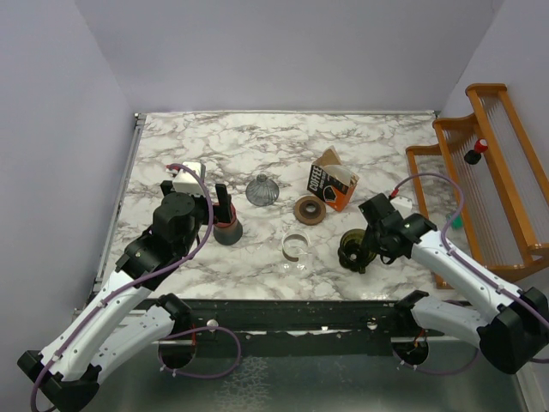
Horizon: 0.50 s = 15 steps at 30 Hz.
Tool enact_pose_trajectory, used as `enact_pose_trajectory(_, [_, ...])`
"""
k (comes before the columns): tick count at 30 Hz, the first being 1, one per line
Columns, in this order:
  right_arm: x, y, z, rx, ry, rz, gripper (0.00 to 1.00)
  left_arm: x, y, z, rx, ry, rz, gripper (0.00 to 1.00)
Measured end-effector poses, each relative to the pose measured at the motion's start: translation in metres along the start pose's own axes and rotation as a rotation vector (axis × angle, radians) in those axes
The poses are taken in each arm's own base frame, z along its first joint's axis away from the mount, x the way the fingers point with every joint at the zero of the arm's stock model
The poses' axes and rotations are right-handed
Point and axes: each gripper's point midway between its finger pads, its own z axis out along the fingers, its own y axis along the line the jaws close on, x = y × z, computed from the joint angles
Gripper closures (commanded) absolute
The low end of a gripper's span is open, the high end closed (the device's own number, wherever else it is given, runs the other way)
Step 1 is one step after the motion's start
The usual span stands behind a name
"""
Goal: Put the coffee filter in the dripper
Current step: Pick up the coffee dripper from the center of the board.
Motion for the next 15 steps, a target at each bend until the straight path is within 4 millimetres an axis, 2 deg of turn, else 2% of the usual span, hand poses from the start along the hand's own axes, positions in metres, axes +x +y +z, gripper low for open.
enact_pose_trajectory(7, [0.011, 0.001, 0.006, -0.013, 0.034, 0.008, 0.59, 0.000, 0.000, 0.000, 0.000, 0.000, 0.001, 0.01])
enact_pose_trajectory(15, [0.011, 0.007, 0.002, -0.062, 0.027, 0.040, 0.72, 0.000, 0.000, 0.000, 0.000, 0.000, 0.001, 0.01])
